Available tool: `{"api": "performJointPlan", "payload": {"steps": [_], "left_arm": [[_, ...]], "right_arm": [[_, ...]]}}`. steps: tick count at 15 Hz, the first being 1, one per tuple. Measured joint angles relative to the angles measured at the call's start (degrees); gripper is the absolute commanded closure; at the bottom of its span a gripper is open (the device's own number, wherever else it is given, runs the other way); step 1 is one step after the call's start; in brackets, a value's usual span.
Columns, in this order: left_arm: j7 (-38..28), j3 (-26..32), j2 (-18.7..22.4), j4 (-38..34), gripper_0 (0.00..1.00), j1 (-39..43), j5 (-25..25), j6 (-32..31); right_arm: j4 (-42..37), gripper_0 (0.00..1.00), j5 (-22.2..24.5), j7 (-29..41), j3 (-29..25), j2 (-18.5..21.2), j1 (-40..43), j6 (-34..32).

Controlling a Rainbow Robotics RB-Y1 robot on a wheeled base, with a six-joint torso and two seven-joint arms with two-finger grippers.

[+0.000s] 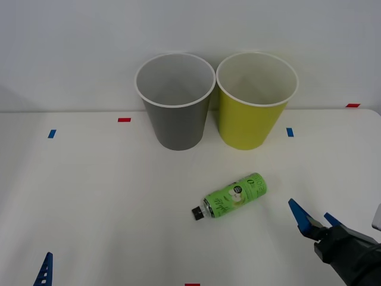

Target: Put cans in the gray bin and PET bottles in the light green bin.

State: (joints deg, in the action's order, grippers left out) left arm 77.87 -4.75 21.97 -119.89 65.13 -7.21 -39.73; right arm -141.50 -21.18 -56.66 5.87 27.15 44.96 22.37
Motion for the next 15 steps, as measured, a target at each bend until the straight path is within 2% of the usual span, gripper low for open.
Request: {"api": "performJointPlan", "payload": {"steps": [6, 8, 10, 13, 15], "left_arm": [[0.0, 0.0, 0.0, 0.0, 0.0, 0.0, 0.0, 0.0], [0.0, 0.0, 0.0, 0.0, 0.0, 0.0, 0.0, 0.0], [0.0, 0.0, 0.0, 0.0, 0.0, 0.0, 0.0, 0.0], [0.0, 0.0, 0.0, 0.0, 0.0, 0.0, 0.0, 0.0], [0.0, 0.0, 0.0, 0.0, 0.0, 0.0, 0.0, 0.0]], "right_arm": [[-0.6, 0.0, 3.0, 18.2, 2.5, 0.3, -15.3, 20.4], [-0.6, 0.0, 10.0, 25.3, 5.3, 1.2, -19.3, 26.0], [-0.6, 0.0, 13.4, 34.0, 8.0, 2.3, -23.8, 32.5], [-0.6, 0.0, 13.2, 44.5, 10.9, 4.3, -30.1, 42.3], [-0.3, 0.0, 11.5, 51.6, 12.7, 5.6, -34.2, 46.5]]}}
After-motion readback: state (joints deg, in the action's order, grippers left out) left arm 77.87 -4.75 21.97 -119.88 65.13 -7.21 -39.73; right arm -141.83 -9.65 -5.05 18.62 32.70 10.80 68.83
